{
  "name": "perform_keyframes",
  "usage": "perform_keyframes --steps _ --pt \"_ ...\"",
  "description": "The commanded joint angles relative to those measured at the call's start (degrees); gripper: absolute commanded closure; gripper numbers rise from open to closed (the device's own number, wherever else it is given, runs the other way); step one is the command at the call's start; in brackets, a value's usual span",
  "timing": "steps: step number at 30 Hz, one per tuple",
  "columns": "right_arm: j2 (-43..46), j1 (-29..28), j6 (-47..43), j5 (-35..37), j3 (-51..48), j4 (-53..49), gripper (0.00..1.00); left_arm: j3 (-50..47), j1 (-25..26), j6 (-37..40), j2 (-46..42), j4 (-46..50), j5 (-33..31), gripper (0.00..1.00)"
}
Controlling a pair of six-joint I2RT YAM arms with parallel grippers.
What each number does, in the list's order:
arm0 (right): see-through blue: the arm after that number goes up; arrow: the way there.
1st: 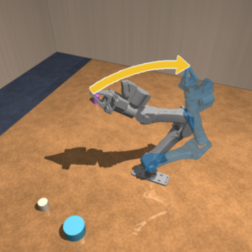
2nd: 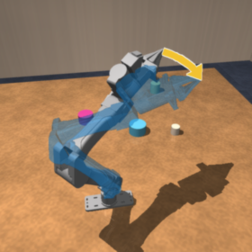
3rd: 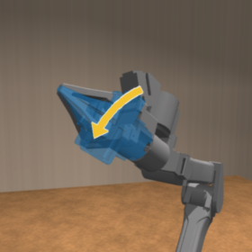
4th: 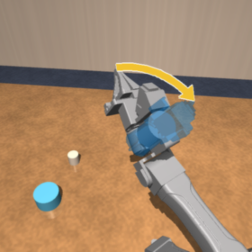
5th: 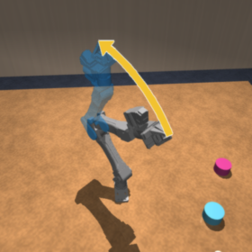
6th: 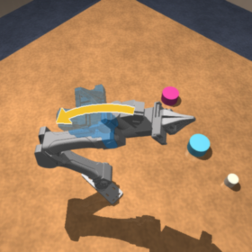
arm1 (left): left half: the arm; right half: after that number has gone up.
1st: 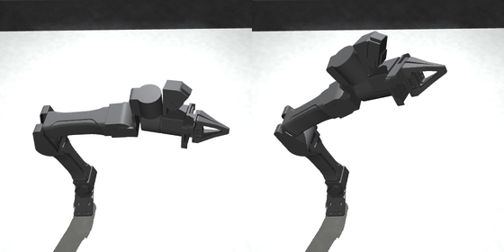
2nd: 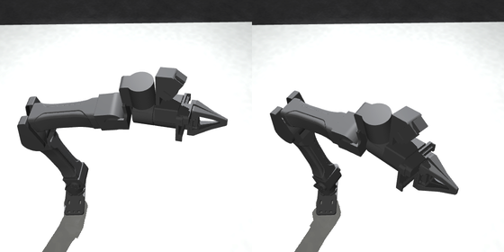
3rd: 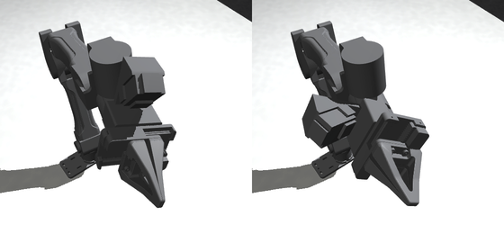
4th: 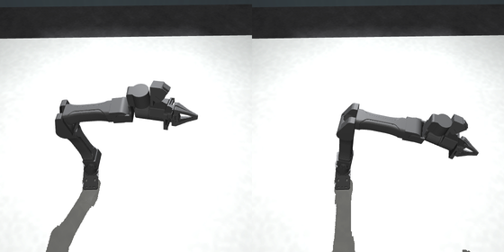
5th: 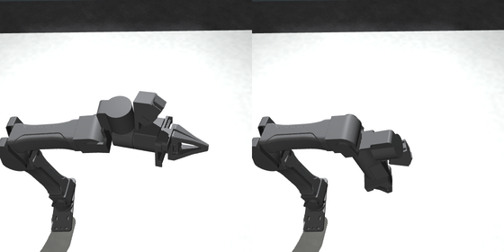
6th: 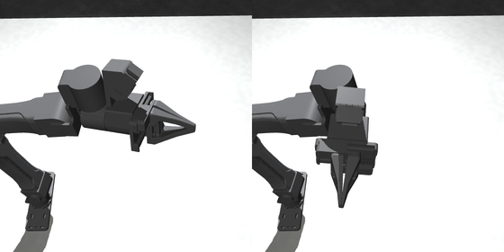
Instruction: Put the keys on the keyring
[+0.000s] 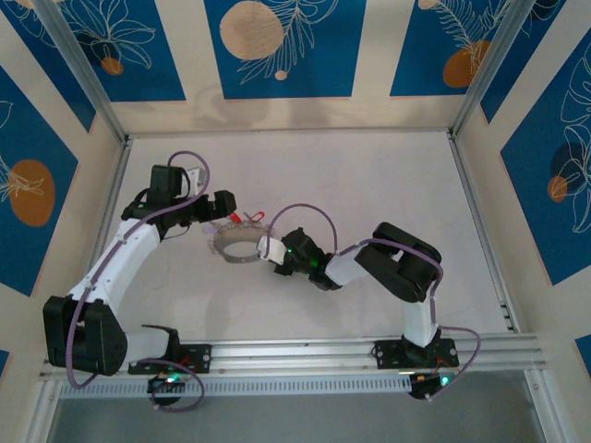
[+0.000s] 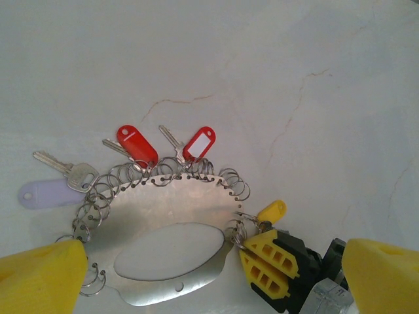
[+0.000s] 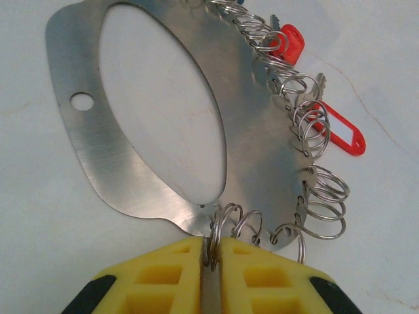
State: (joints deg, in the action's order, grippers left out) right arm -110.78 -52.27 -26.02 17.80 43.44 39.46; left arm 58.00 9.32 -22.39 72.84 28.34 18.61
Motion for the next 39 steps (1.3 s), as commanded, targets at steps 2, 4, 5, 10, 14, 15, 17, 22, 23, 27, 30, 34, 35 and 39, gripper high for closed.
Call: perform_keyframes --steps 2,4,5,10,14,15,17,22,23,27,30,34,35,39 --pt "-0.8 -0.3 0.3 3.8 0.3 3.2 0.89 1.0 -0.6 0.7 -0.9 1.3 -0.4 0.00" --pt "-0.8 -0.3 -0.4 3.7 -0.4 4.6 0.92 0.9 -0.6 0.7 -1.0 1.0 -0.5 0.00" --pt "-0.6 -0.4 -0.6 3.6 -0.8 5.3 0.93 0.9 -0.6 0.8 -0.9 0.8 -0.2 0.00" --pt "2.7 -0.3 -0.5 -4.8 -5.3 10.3 0.95 -0.9 -0.4 1.7 -2.8 -5.0 5.9 0.00" --pt "6.9 -0.3 -0.2 -10.1 -8.5 13.5 0.98 -2.5 -0.4 2.6 -6.6 -8.7 9.9 0.00" --pt "8.2 -0.2 -0.1 -10.7 -8.9 13.6 0.99 -2.8 -0.4 3.2 -8.0 -8.8 10.8 0.00" --pt "10.8 0.1 0.1 -13.0 -9.7 13.9 1.00 -4.2 -0.4 4.6 -11.1 -10.2 13.3 0.01" --pt "17.5 1.5 3.4 -19.1 -10.0 12.3 1.00 -10.9 0.8 15.2 -21.5 -15.3 21.7 0.04" --pt "18.5 1.8 4.1 -20.3 -10.1 12.5 1.00 -11.7 1.0 17.9 -23.2 -14.8 22.8 0.04" --pt "23.0 3.4 6.9 -24.9 -10.8 11.9 1.00 -14.5 1.6 29.2 -29.9 -9.9 26.1 0.09" --pt "26.7 4.3 7.7 -29.3 -10.8 9.2 1.00 -15.0 1.7 40.2 -33.4 -5.4 31.3 0.26" --pt "31.2 5.0 7.3 -33.4 -10.7 4.4 1.00 -16.0 2.8 49.0 -35.9 -2.2 31.7 0.37" --pt "32.3 5.1 7.0 -34.4 -10.7 3.3 1.00 -16.2 2.9 49.1 -36.0 -2.4 30.7 0.39" --pt "35.3 5.3 5.8 -37.6 -10.9 -0.7 1.00 -17.5 3.7 54.3 -35.4 -1.5 30.5 0.54"
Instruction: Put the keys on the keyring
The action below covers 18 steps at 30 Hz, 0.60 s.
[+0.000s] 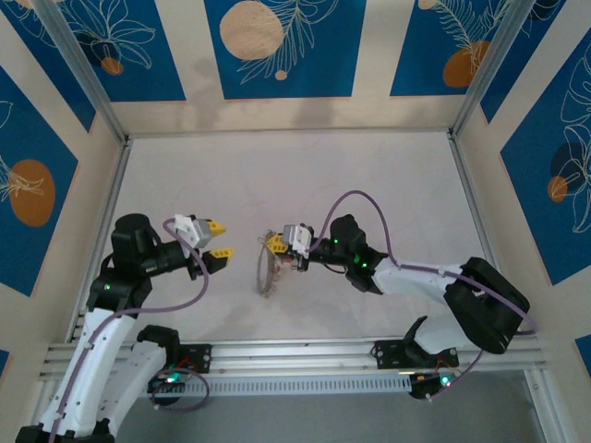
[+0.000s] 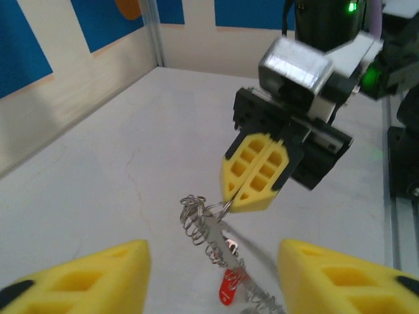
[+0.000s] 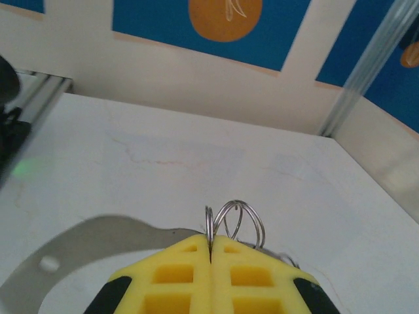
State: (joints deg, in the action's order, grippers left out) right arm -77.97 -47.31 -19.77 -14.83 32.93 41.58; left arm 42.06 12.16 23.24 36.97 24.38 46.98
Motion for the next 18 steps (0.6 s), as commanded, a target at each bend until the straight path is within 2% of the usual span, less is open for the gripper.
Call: perform_keyframes --steps 1,2,6,11,15,18 --pt "3.0 0.4 -0.4 -5.5 -0.5 -3.4 1.00 -1.9 1.3 10.6 0.7 2.7 2.9 0.58" --pt "3.5 0.4 -0.2 -6.0 -0.7 -3.7 1.00 -2.3 2.0 11.9 0.9 2.7 3.6 0.61" --pt "4.3 0.5 0.5 -8.5 -0.7 -5.0 1.00 -4.3 6.3 12.5 1.3 -0.9 2.6 0.62" --pt "3.7 0.2 1.9 -9.1 -0.2 -4.5 1.00 -5.1 14.2 16.1 2.4 -1.5 -1.4 0.73" --pt "3.3 0.0 2.8 -8.9 -0.1 -3.7 1.00 -5.2 16.1 17.6 2.8 -1.0 -1.2 0.79" --pt "3.0 -0.1 2.9 -9.5 0.1 -3.9 1.00 -5.9 17.7 18.7 2.7 -0.9 -2.5 0.78"
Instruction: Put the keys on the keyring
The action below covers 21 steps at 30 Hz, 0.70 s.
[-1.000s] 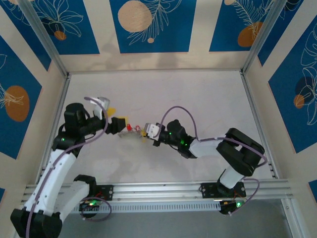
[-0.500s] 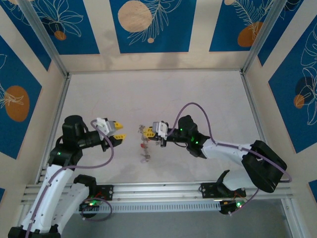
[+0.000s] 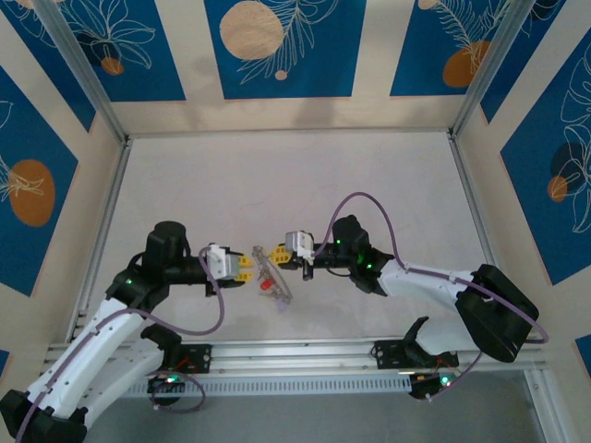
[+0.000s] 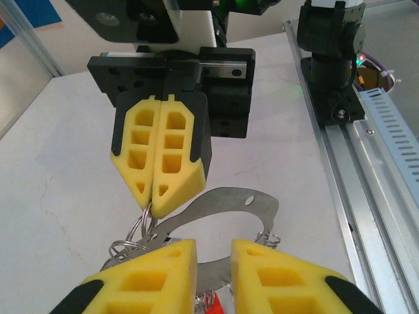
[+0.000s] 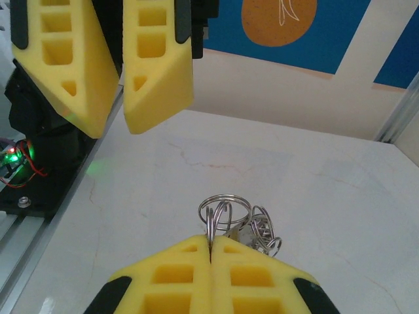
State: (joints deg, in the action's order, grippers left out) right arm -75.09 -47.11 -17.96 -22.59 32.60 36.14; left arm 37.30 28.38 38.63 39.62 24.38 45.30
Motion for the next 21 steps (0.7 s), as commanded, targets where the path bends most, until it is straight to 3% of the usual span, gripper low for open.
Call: perform_keyframes --steps 1,8,21 --pt "0.1 -0.4 1.1 -1.8 0.4 1.4 1.00 -1.4 1.8 3.9 0.2 -0.9 -1.7 0.78" --pt "-0.9 -1.8 1.4 -1.5 1.2 1.5 1.00 0.4 2.8 5.1 5.3 2.2 -4.7 0.75" --pt "-3.0 -3.4 0.9 -0.8 2.2 1.9 1.00 -1.3 3.1 4.2 4.1 -1.3 -5.2 0.66"
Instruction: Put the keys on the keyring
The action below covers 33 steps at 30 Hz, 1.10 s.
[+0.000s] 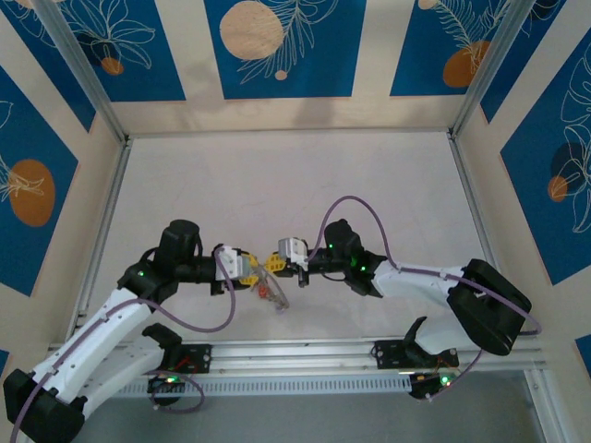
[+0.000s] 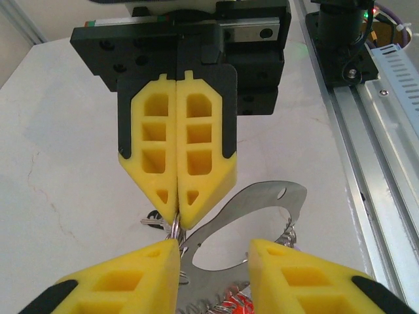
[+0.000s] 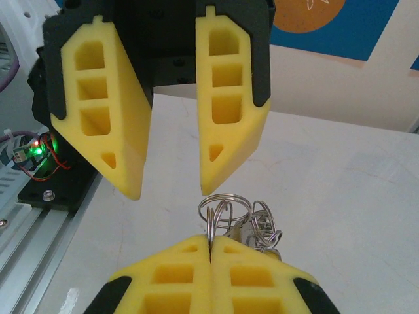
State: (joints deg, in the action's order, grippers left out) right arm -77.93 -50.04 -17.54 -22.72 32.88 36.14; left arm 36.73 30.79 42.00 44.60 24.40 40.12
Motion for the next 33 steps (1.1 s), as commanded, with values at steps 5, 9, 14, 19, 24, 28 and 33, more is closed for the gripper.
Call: perform_keyframes --steps 5,9,14,19,24,28,33 --pt "0.0 -0.9 0.5 -0.6 1.9 1.8 1.00 -0.7 0.7 1.3 -0.3 -0.9 0.7 0.65" --pt "0.1 -1.2 0.8 -0.2 2.1 2.0 1.00 -0.3 0.8 2.0 1.0 0.3 0.2 0.66" --pt "-0.6 -1.6 0.9 0.0 2.2 2.4 1.00 -0.5 0.8 2.2 1.2 0.2 -0.1 0.68" --pt "-1.0 -2.2 0.7 0.5 2.3 2.6 1.00 -0.8 0.8 1.9 1.5 0.4 -1.8 0.67" --pt "-1.0 -3.1 -0.1 1.9 2.4 2.5 1.00 0.0 1.2 1.8 2.9 1.6 -4.8 0.67" --pt "-1.4 -3.2 -0.1 2.7 2.3 2.9 1.00 0.0 1.4 2.7 3.6 2.4 -5.6 0.67" --pt "-2.4 -3.4 0.1 2.8 2.5 3.2 1.00 -0.3 1.6 2.9 4.3 1.7 -5.0 0.70"
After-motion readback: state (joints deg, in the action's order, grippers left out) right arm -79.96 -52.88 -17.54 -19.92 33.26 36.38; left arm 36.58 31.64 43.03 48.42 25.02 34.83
